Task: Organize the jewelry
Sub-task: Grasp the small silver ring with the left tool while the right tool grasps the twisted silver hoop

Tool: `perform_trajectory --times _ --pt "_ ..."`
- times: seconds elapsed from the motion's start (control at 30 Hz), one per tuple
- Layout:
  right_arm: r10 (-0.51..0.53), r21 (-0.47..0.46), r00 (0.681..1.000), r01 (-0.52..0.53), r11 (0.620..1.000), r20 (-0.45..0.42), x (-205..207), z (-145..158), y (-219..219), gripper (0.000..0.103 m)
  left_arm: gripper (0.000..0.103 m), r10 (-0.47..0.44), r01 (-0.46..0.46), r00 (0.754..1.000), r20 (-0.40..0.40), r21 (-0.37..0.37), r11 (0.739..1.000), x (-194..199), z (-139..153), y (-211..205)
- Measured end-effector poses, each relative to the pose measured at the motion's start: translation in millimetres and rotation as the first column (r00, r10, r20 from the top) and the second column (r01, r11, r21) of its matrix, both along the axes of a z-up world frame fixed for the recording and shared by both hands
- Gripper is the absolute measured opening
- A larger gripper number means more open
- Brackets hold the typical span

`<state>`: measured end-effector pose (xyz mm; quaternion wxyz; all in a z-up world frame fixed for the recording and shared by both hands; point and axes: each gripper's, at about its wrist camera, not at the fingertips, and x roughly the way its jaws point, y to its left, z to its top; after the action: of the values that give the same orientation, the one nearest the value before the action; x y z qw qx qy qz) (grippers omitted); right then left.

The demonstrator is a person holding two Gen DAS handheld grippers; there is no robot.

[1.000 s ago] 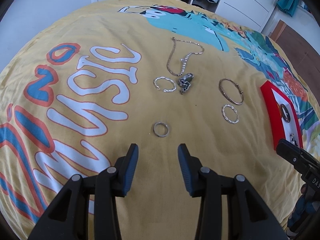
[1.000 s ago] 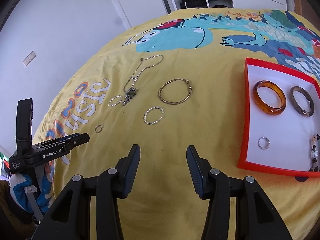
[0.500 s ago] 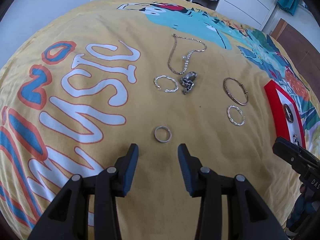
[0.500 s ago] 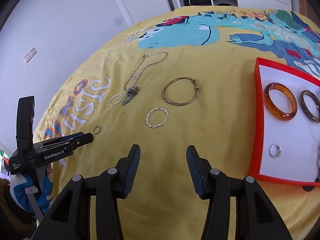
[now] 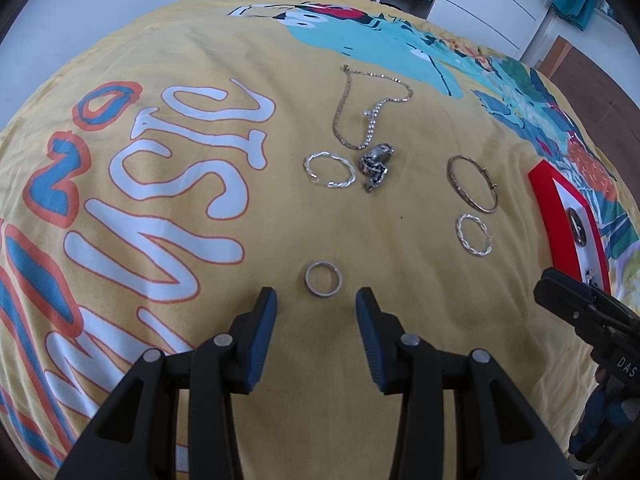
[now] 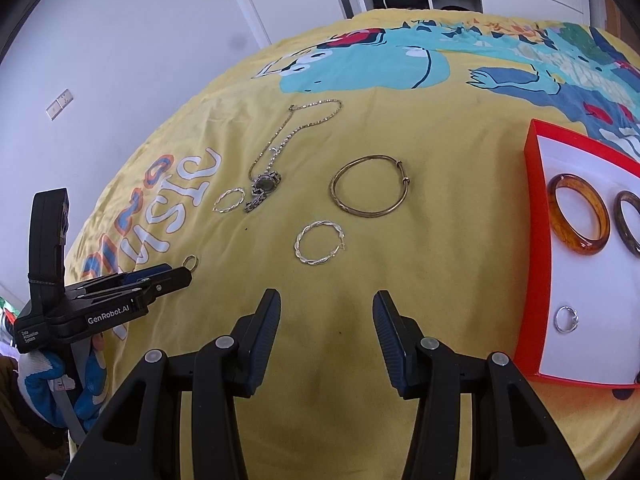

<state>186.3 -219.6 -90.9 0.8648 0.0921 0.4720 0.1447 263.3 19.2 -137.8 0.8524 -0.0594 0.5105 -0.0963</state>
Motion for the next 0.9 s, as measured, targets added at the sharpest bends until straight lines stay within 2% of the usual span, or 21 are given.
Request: perform_trajectory --times 0.3,0.9 --pt "0.016 -0.014 1.0 -0.016 1.0 -0.008 11.1 -7.2 13.4 0.048 0.039 -0.012 0.012 1.0 0.003 -0.003 1.0 3.9 -4.1 -1.9" --pt "0.041 -0.035 0.999 -0.042 0.999 -0.019 51.1 -34.1 32.1 0.049 0.038 -0.039 0.037 0.998 0.039 0.051 0.998 12.9 -18.4 -13.6"
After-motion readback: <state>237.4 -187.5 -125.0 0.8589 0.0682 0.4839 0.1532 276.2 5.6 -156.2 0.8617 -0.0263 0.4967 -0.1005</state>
